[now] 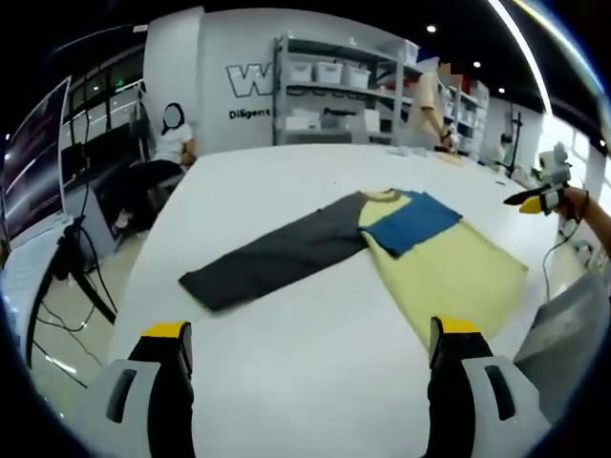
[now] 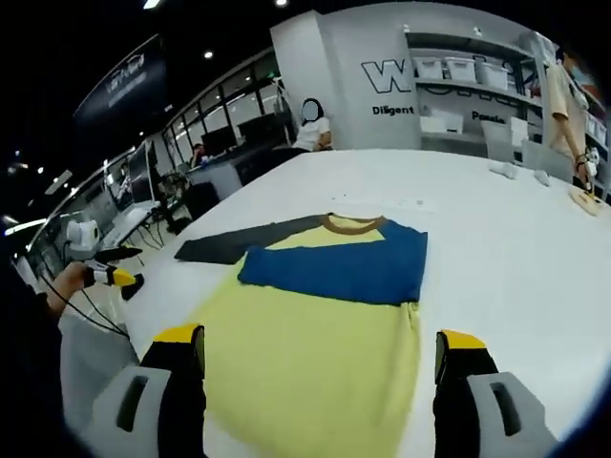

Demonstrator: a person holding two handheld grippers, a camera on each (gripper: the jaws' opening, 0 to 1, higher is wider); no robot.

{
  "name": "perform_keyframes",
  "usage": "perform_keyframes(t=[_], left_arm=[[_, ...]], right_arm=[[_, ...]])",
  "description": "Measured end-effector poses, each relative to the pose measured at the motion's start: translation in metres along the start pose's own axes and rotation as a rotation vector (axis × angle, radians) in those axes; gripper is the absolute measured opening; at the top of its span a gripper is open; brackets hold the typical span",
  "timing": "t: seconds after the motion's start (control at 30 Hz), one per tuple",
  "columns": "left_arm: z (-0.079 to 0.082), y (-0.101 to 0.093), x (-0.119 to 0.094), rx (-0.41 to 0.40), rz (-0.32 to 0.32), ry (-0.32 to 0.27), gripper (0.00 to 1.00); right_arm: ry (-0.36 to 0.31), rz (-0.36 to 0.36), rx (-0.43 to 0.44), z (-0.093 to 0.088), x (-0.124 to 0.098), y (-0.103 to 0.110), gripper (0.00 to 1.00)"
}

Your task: Fold the garment on the visible template until the final outline fits inside the template.

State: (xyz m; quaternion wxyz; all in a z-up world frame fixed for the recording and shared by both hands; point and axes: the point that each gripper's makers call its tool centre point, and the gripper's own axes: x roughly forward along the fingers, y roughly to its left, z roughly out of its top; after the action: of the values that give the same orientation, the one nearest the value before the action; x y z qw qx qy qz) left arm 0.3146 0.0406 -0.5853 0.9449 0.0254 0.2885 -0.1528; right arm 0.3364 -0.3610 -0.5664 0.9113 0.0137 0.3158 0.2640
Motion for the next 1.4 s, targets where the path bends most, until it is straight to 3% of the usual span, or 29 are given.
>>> perform_keyframes(t=[0.43,0.67,0.97,1.07,1.2,1.4], left_arm=[[-0.008,0.018,0.012,-0.053,0.044,0.004,0.96],[-0.003,0.031,0.022,-0.081,0.056,0.0,0.94],[0.003,0.047,0.038,-0.086,0.089,0.007,0.88],[0.012,0.056,0.045,-0.119,0.111,-0.053,0.89],[0.005,0.068,0.054,-0.158,0.145,-0.012,0.82],[0.005,0.081,0.066,-0.232,0.165,-0.045,0.69]], right_arm=[[-0.061,0.037,-0.029,-0.02,-0.017,0.025,0.99],[-0.036,0.052,-0.089,-0.03,-0.027,0.041,0.99],[-0.034,0.064,-0.089,-0.033,-0.03,0.048,0.99],[-0.033,0.058,-0.089,-0.034,-0.031,0.047,0.99],[-0.044,0.034,-0.069,-0.033,-0.034,0.042,0.99],[-0.054,0.031,-0.059,-0.03,-0.038,0.041,0.99]])
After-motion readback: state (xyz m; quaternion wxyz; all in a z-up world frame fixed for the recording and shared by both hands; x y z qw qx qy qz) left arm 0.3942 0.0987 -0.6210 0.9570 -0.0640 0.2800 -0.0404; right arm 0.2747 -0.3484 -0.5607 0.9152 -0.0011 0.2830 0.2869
